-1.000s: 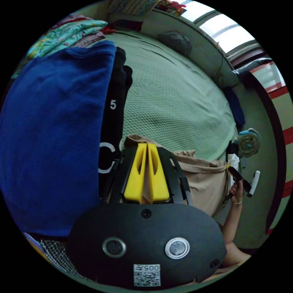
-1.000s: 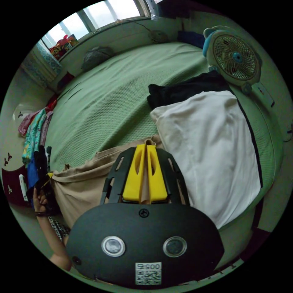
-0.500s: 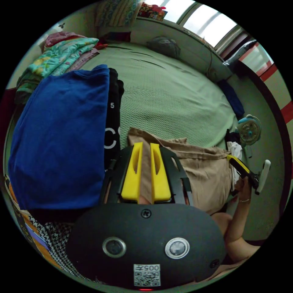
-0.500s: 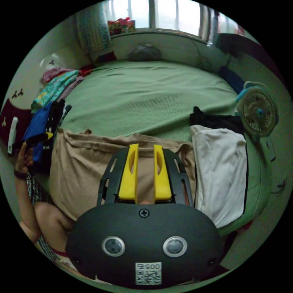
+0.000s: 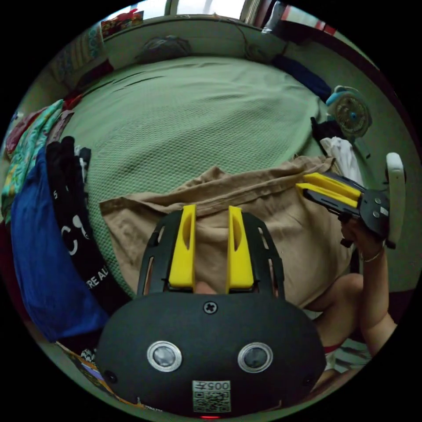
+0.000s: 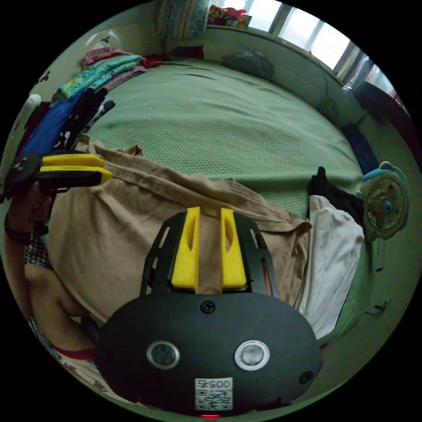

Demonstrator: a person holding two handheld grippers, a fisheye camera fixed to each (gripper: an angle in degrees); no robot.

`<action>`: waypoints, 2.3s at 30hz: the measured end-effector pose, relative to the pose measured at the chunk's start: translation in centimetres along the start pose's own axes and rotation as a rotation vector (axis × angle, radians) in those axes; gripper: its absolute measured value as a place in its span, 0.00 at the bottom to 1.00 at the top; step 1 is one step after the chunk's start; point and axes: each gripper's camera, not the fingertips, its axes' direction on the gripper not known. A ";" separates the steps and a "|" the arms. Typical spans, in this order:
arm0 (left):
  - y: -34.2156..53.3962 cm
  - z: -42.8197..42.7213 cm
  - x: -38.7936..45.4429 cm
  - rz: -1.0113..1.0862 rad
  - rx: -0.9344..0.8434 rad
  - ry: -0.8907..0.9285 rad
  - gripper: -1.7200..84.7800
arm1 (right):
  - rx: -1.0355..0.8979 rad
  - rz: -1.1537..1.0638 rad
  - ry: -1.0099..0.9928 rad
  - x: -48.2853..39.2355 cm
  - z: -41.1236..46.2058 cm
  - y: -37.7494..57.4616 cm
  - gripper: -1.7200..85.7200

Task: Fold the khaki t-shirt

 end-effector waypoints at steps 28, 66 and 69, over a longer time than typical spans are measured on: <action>-1.2 -1.3 5.3 0.013 0.033 0.076 0.03 | 0.079 0.084 -0.074 -1.3 -0.6 -0.7 0.00; 3.9 -3.7 15.2 -0.056 0.048 -0.027 0.02 | -0.019 0.280 0.042 6.5 -2.9 8.6 0.01; 4.3 -3.7 16.1 -0.060 0.035 -0.026 0.02 | -0.011 0.282 0.005 7.5 -3.3 9.9 0.01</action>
